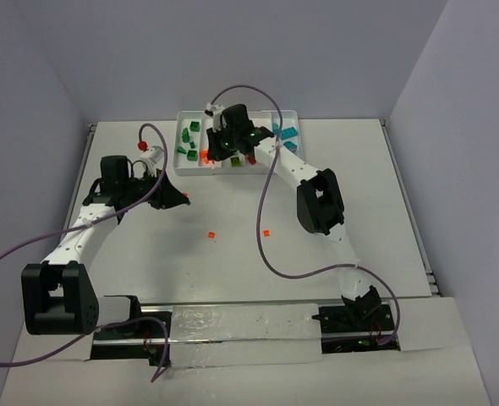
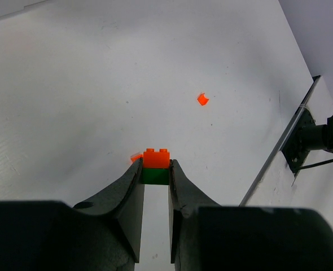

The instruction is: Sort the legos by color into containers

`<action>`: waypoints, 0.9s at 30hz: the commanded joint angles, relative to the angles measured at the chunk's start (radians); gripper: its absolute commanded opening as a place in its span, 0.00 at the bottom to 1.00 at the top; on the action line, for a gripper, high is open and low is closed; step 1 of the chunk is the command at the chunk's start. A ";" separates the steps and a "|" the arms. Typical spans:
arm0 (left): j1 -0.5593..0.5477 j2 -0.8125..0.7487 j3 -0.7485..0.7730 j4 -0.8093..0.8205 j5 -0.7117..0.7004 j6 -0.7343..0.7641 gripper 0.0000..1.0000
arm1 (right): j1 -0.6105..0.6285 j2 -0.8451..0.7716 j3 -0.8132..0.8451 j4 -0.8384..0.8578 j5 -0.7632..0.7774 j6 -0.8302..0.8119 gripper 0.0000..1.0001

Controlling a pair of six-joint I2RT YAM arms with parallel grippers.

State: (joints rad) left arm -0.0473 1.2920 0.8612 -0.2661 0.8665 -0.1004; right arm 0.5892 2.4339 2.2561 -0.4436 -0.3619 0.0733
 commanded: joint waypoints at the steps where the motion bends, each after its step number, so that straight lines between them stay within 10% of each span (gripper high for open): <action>1: 0.012 -0.034 0.037 0.013 -0.006 0.016 0.00 | -0.004 0.045 0.075 0.120 -0.007 0.062 0.27; 3: 0.014 -0.028 0.043 -0.006 -0.006 0.038 0.00 | -0.009 0.066 0.088 0.138 0.012 0.080 0.53; 9: 0.019 0.027 0.088 -0.096 0.046 0.090 0.00 | -0.025 0.037 0.070 0.141 -0.009 0.093 0.65; 17: 0.044 0.146 0.192 -0.408 0.373 0.368 0.00 | -0.036 -0.372 -0.390 0.293 -0.303 -0.061 0.52; 27: 0.044 0.173 0.187 -0.662 0.621 0.568 0.00 | 0.038 -0.764 -0.726 0.035 -0.457 -0.561 0.57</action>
State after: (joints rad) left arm -0.0063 1.4738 1.0463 -0.8469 1.3120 0.4065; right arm 0.5720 1.7471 1.5867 -0.3045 -0.7597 -0.2627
